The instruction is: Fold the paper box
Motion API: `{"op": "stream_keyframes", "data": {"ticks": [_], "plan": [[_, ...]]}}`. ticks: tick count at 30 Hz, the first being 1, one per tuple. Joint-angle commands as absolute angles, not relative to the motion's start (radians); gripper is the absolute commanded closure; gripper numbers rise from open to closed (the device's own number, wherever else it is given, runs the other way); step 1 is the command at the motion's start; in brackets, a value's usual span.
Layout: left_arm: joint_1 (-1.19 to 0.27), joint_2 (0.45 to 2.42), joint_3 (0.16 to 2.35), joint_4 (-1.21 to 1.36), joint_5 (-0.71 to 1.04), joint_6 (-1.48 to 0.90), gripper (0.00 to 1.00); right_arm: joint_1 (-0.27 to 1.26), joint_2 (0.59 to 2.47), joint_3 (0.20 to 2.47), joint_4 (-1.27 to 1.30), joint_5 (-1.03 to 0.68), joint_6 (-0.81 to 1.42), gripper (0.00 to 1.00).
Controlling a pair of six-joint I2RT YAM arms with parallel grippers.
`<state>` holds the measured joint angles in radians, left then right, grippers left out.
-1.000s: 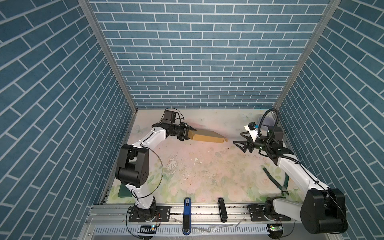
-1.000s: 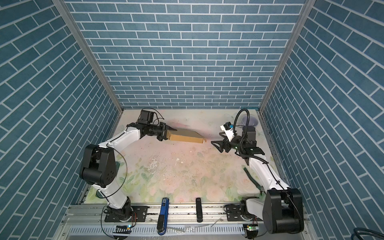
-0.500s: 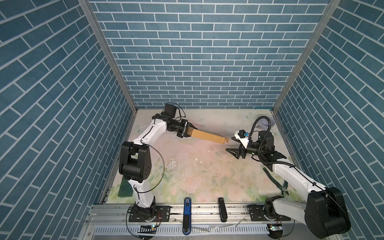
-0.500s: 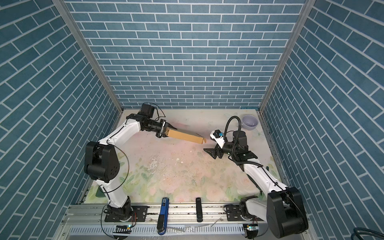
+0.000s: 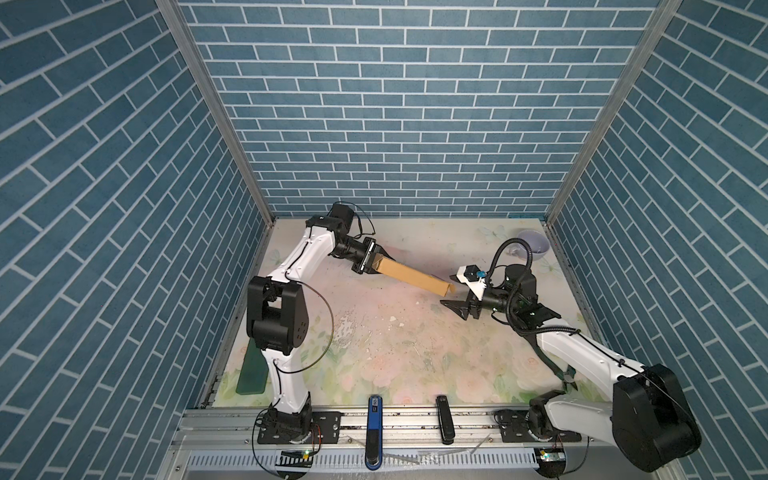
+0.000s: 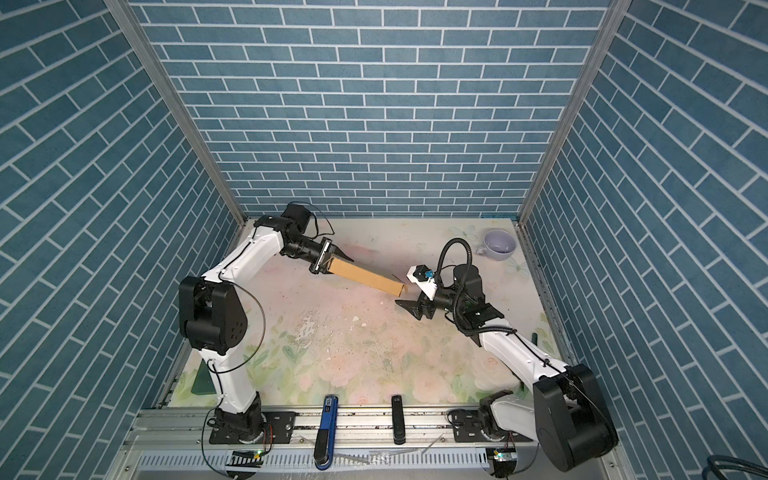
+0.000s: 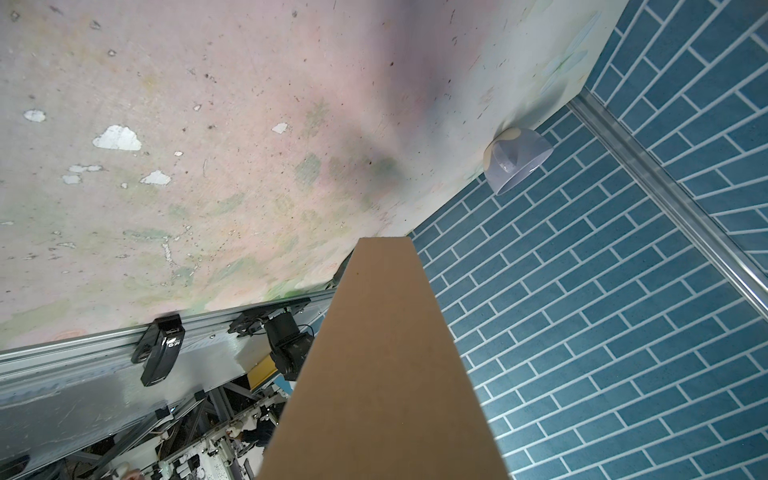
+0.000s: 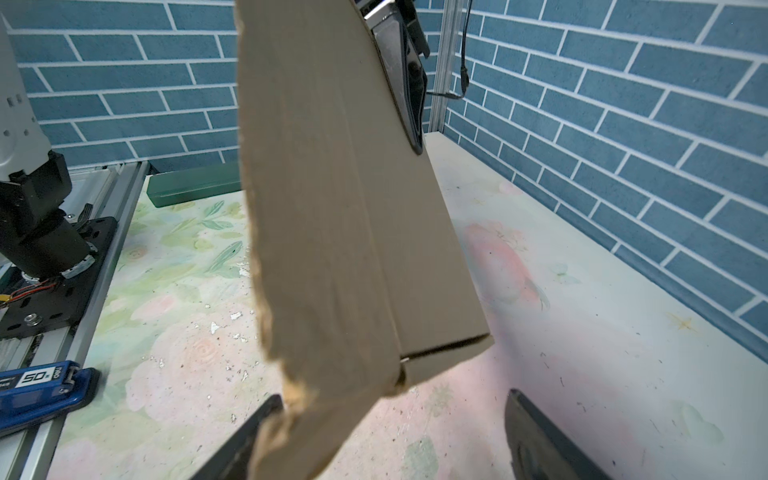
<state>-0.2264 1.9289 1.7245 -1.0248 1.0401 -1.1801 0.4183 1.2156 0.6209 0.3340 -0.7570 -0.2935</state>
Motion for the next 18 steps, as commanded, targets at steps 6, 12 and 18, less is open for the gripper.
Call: {"op": "stream_keyframes", "data": {"ticks": [6,12,18], "plan": [[-0.219,1.930,1.716,-1.046,1.068,-1.157,0.73,0.469,1.255,0.600,0.494,-0.709,-0.308,0.20],[-0.219,1.921,1.686,-1.011,1.071,-1.178,0.73,0.498,1.266,0.594,0.554,-0.692,-0.299,0.21],[-0.218,1.927,1.695,-1.006,1.068,-1.183,0.74,0.527,1.286,0.592,0.601,-0.681,-0.288,0.22]]}}
